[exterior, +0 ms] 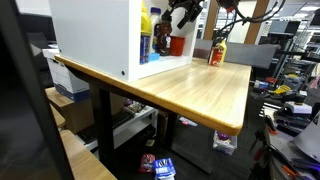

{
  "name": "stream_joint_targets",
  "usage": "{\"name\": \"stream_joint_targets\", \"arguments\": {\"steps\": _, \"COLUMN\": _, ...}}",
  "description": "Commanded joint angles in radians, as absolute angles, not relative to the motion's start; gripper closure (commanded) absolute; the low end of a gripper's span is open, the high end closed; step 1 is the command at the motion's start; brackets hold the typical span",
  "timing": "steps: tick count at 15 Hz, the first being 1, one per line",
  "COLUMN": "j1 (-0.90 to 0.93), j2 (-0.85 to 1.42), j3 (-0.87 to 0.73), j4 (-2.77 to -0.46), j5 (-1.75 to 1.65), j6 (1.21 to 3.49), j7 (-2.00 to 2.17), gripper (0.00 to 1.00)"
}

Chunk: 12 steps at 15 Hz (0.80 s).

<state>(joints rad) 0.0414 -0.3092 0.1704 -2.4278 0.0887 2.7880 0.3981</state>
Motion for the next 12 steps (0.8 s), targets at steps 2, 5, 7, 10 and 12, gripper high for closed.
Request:
{"name": "stream_joint_targets", "arguments": {"steps": 2, "j1": 0.048, "j2": -0.279, "j3": 0.144, "j4": -2.408, "j5": 0.077, "j6": 2.788, "j7": 0.291, "gripper": 0.0}}
{"name": "stream_joint_targets", "arguments": {"steps": 5, "j1": 0.064, "j2": -0.267, "j3": 0.124, "j4": -2.403, "j5": 0.102, "j6": 2.805, "j7": 0.238, "gripper": 0.0}}
{"name": "stream_joint_targets", "arguments": {"steps": 7, "j1": 0.084, "j2": -0.257, "j3": 0.107, "j4": -2.398, "j5": 0.123, "j6": 2.824, "j7": 0.193, "gripper": 0.0}}
{"name": "stream_joint_targets", "arguments": {"steps": 10, "j1": 0.115, "j2": -0.243, "j3": 0.083, "j4": -2.385, "j5": 0.149, "j6": 2.842, "j7": 0.132, "gripper": 0.0}}
{"name": "stream_joint_targets", "arguments": {"steps": 12, "j1": 0.133, "j2": -0.239, "j3": 0.076, "j4": -2.379, "j5": 0.163, "j6": 2.843, "j7": 0.107, "gripper": 0.0}}
